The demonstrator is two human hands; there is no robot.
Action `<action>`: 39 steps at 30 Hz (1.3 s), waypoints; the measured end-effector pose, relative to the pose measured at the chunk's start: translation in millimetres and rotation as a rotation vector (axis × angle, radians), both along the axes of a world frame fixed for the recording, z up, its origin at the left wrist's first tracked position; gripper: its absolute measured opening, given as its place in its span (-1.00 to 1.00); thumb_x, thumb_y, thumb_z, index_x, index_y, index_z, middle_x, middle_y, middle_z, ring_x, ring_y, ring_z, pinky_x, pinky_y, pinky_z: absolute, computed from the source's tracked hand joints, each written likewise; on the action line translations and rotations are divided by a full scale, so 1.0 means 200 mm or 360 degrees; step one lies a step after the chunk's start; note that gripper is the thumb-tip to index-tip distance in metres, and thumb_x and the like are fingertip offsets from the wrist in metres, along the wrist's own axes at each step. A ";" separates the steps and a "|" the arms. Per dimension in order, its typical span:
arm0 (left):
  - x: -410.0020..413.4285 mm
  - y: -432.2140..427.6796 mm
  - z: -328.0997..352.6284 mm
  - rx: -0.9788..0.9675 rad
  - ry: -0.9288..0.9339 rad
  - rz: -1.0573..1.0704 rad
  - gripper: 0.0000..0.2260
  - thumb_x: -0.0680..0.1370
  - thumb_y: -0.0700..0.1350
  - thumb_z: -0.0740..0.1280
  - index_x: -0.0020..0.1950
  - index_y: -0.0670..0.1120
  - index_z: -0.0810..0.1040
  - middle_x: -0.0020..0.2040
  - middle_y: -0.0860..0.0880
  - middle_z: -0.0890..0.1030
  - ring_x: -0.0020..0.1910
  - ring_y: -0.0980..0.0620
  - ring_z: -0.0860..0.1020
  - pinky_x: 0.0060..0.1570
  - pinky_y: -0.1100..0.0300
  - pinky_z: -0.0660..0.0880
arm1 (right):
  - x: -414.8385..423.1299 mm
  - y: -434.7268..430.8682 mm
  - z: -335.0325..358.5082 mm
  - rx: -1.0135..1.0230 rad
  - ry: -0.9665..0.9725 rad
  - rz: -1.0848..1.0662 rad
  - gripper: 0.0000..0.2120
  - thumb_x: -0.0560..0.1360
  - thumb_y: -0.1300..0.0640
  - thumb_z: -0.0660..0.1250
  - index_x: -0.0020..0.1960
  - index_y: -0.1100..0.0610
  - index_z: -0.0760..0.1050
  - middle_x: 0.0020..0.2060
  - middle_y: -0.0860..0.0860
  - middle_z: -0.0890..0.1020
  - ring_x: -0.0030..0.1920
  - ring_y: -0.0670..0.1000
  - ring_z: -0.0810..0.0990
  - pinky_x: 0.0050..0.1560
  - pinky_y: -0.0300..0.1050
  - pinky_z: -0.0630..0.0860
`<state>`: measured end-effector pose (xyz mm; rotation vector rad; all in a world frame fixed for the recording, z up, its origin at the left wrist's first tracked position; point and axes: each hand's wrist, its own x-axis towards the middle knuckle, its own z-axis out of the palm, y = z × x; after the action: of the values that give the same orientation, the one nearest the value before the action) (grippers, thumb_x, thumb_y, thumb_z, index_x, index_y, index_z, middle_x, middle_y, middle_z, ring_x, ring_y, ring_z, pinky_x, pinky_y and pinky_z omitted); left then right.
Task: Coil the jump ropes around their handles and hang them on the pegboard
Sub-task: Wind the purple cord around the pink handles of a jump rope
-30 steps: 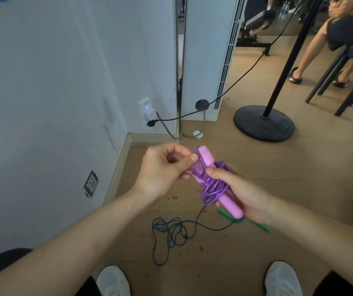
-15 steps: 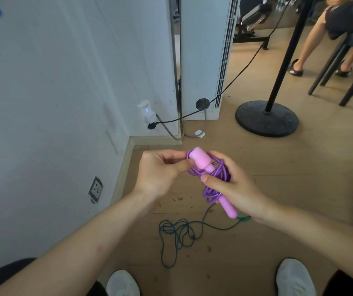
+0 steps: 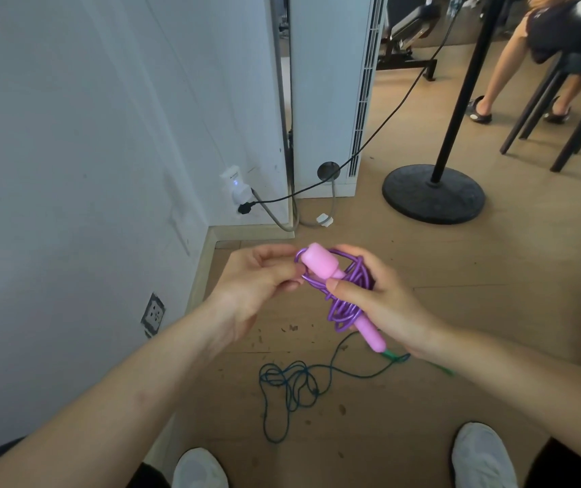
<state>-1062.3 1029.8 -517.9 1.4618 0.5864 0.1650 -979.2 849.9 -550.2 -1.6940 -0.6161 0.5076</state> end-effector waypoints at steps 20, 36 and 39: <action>0.11 -0.03 0.00 -0.0464 -0.0213 0.0136 -0.92 0.55 -0.32 0.36 0.00 -0.23 0.64 -0.23 -0.08 0.71 -0.27 0.11 0.67 -0.12 0.30 0.63 | 0.17 0.08 0.06 0.0014 0.0274 0.0141 -0.58 0.53 0.11 0.40 0.35 -0.10 0.45 0.12 0.02 0.67 0.04 0.01 0.69 0.14 0.13 0.61; 0.08 0.02 -0.02 0.0638 -0.0259 -0.0053 -0.64 0.36 -0.41 0.50 0.05 -0.05 0.67 -0.21 -0.09 0.73 -0.21 -0.04 0.70 -0.10 0.11 0.62 | 0.20 0.09 0.05 -0.0133 0.0536 0.0406 -0.76 0.56 0.09 0.35 0.22 -0.02 0.49 -0.02 0.18 0.69 -0.30 0.04 0.62 -0.37 -0.11 0.55; 0.07 0.06 -0.05 0.1053 -0.0268 -0.0155 -0.66 0.32 -0.27 0.58 0.01 0.05 0.68 -0.23 0.02 0.72 -0.23 0.03 0.69 -0.13 0.09 0.62 | 0.20 0.08 0.04 -0.0196 0.0519 0.0451 -0.75 0.57 0.08 0.35 0.23 0.00 0.48 0.01 0.23 0.68 -0.28 0.04 0.62 -0.35 -0.11 0.56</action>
<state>-1048.9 1042.3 -527.4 2.0858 0.3291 0.4306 -939.4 866.1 -542.4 -1.5983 -0.5962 1.0198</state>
